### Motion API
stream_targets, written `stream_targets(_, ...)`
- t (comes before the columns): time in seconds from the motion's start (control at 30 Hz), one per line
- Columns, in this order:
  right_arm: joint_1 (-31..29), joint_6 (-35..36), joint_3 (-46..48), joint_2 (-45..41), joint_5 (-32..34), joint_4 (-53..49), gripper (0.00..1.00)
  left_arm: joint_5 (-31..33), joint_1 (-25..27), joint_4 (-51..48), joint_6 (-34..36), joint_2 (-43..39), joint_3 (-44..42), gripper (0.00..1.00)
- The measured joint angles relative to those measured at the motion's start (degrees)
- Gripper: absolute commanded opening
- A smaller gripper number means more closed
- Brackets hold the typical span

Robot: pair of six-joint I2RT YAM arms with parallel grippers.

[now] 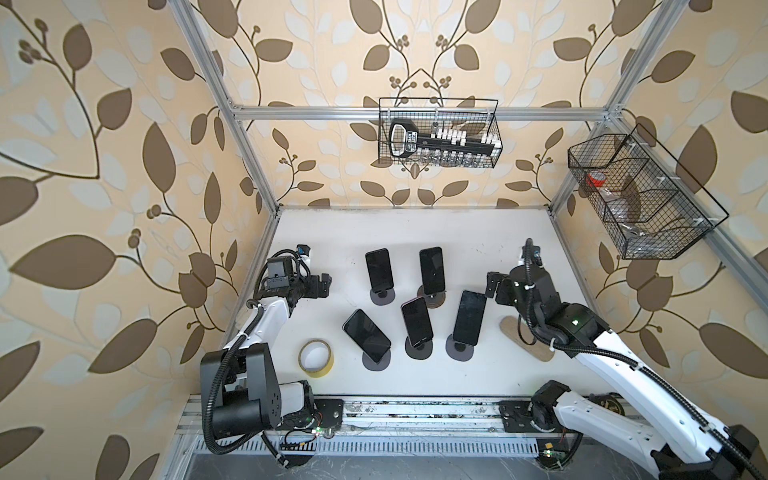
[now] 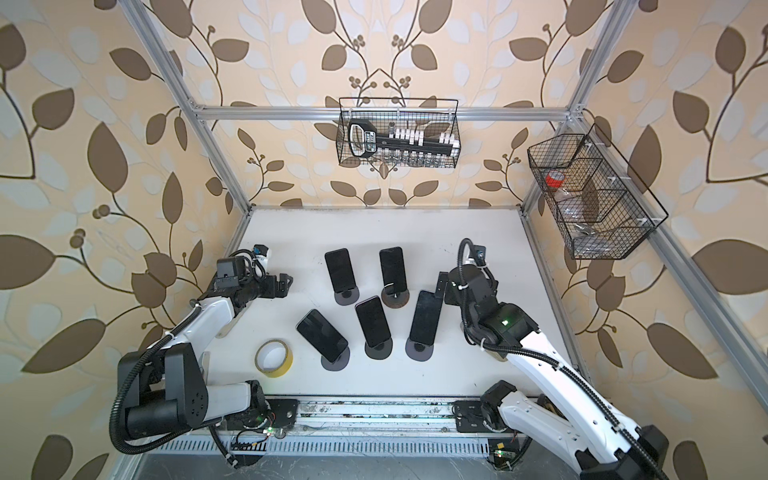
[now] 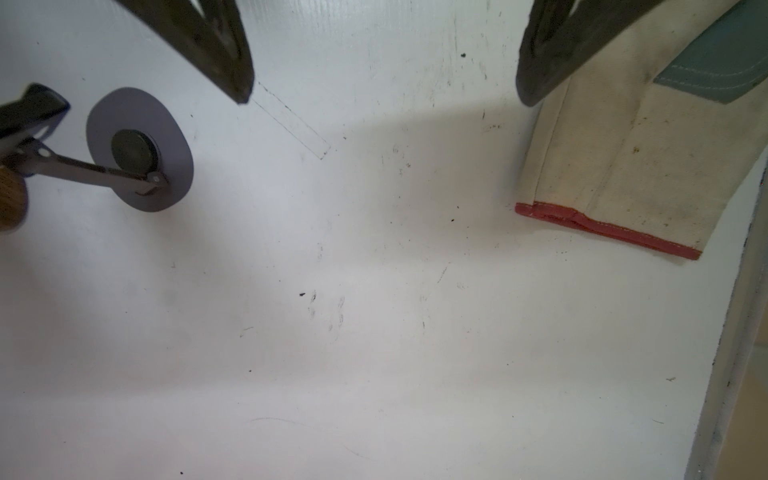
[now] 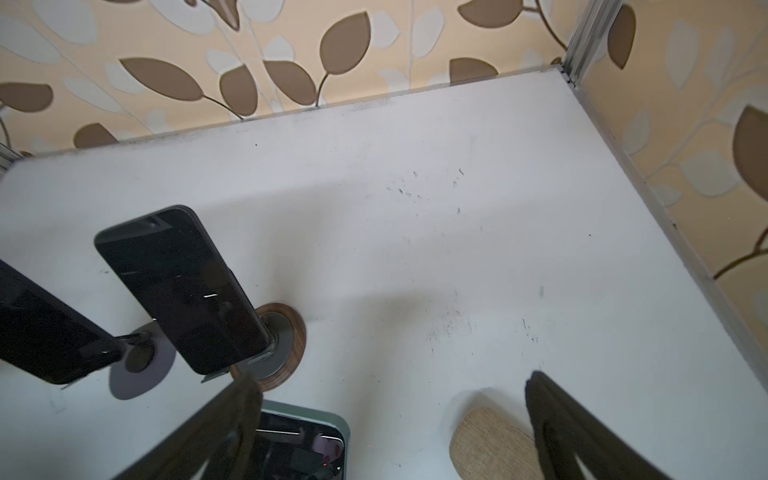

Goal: Remove the phone from the phone stand
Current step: 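Raise the right gripper and swing it toward the phones on stands, then reach the right gripper across to the green-cased phone nearest the tape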

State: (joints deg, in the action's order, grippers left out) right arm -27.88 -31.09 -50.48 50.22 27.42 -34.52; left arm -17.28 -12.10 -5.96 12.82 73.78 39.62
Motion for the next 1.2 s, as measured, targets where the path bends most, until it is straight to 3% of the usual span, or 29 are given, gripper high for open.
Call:
stream_targets(0.1,5.22,0.0,-1.29,0.74,-5.22,-2.29,1.0,0.2,0.0,0.52,-0.17,0.0,0.0,0.99)
stream_targets(0.33,-1.81,-0.87,-4.15,4.09,-8.59,-7.41,1.0,0.37,0.0,0.83,-0.37,0.04,0.0,0.99)
stream_targets(0.87,-8.9,-5.62,-5.14,7.5,-10.75,-9.29,1.0,-0.04,0.0,-0.22,-0.72,1.46,0.02,0.99)
stream_targets(1.2,-12.28,3.89,-7.82,6.69,-17.03,-3.96,1.0,-1.51,-0.02,-2.34,-1.07,4.04,1.86,0.99)
